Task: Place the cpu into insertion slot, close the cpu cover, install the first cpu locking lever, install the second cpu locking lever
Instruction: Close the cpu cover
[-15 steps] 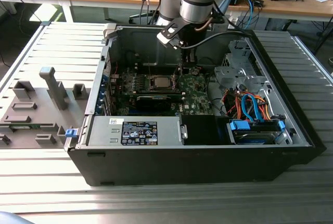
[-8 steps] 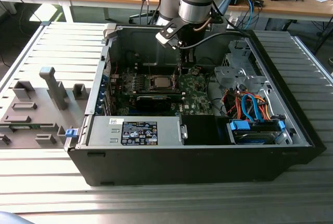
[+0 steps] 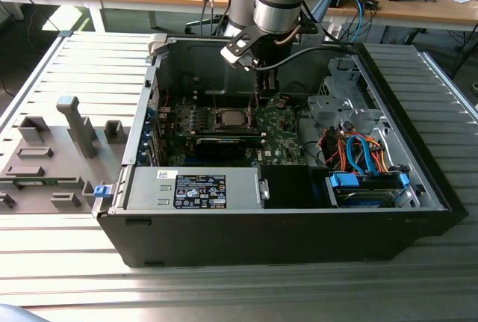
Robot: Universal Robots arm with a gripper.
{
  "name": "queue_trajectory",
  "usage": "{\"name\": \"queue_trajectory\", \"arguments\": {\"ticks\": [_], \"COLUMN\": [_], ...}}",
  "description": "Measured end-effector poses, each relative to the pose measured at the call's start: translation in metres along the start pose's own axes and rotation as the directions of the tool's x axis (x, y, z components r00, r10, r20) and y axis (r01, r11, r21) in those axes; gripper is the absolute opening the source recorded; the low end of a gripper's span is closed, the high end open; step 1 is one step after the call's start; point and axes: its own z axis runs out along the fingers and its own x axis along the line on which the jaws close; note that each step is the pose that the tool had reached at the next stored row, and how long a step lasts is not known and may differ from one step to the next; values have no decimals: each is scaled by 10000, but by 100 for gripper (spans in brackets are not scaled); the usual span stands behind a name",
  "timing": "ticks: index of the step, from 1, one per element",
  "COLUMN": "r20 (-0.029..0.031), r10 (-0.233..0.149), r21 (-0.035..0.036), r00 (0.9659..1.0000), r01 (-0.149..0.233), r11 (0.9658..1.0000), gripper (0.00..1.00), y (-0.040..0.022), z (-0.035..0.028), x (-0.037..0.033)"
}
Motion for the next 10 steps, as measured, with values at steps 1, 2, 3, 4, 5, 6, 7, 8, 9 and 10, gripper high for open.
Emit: {"name": "queue_trajectory", "arguments": {"ticks": [1, 2, 3, 4, 5, 6, 7, 8, 9, 10], "r20": [1, 0, 0, 0, 0, 1, 1, 1, 1, 1], "r10": [1, 1, 1, 1, 1, 1, 0, 1, 1, 0], "r21": [0, 1, 1, 0, 1, 1, 1, 0, 1, 0], "r00": [10000, 10000, 10000, 10000, 10000, 10000, 10000, 10000, 10000, 10000], "r01": [-1, -1, -1, -1, -1, -1, 0, -1, -1, 0], "r11": [10000, 10000, 10000, 10000, 10000, 10000, 10000, 10000, 10000, 10000], "gripper": [11, 11, 11, 11, 11, 11, 11, 11, 11, 11], "y": [-5, -12, -17, -21, -27, -32, -36, -41, -48, -52], "z": [0, 0, 0, 0, 0, 0, 1, 1, 1, 1], "x": [0, 0, 1, 1, 1, 1, 1, 1, 1, 2]}}
